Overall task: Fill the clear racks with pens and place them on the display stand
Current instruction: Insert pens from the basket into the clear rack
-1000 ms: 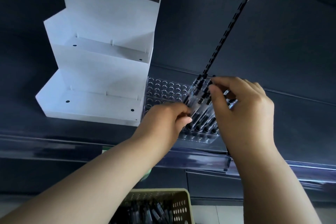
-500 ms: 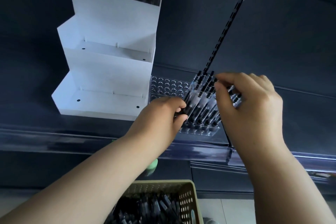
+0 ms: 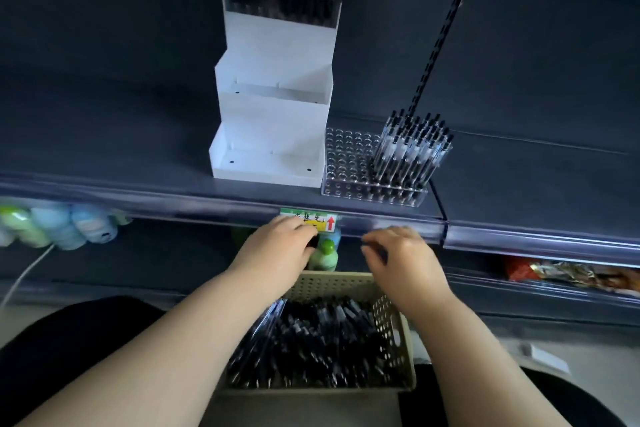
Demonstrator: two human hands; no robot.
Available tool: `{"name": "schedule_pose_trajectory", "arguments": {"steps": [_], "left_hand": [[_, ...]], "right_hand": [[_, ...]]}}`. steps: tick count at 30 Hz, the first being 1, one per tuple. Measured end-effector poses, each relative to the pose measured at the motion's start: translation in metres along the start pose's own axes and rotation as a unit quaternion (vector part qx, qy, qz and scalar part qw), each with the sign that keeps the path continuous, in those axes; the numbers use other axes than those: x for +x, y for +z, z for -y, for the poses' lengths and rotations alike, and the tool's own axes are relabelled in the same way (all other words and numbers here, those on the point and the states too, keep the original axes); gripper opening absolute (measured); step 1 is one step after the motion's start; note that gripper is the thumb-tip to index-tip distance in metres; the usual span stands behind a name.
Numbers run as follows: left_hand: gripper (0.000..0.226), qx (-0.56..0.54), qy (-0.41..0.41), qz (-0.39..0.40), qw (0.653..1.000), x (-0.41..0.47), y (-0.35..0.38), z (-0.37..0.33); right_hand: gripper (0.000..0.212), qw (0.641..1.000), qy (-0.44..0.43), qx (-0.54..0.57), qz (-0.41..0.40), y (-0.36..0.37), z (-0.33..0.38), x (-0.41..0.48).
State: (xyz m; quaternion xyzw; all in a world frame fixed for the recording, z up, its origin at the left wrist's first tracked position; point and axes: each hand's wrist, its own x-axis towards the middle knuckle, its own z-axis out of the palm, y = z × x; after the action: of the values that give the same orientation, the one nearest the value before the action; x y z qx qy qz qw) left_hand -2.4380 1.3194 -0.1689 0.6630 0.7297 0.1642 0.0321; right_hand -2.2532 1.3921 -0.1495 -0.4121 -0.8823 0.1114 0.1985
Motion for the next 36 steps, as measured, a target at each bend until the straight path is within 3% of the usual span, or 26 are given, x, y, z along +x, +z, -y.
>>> {"name": "schedule_pose_trajectory", "arguments": {"steps": [5,12,27,36], "left_hand": [[0.028,-0.014,-0.056,0.027,0.998,-0.042,0.025,0.001],[0.029,0.001,-0.196,0.175,0.965,-0.091,0.069,0.002],[0.047,0.129,-0.257,0.276,0.917,-0.069,0.102,0.001],[0.055,0.088,-0.334,0.289,0.893,-0.05,0.104,0.008]], "right_hand": [[0.022,0.989,0.094,0.013,0.117,0.039,0.007,-0.034],[0.018,0.937,0.224,-0.007,0.268,0.093,0.014,-0.073],[0.027,0.891,0.326,-0.036,0.313,0.134,0.005,-0.063],[0.029,0.854,0.333,0.019,0.4,0.131,-0.002,-0.045]]}}
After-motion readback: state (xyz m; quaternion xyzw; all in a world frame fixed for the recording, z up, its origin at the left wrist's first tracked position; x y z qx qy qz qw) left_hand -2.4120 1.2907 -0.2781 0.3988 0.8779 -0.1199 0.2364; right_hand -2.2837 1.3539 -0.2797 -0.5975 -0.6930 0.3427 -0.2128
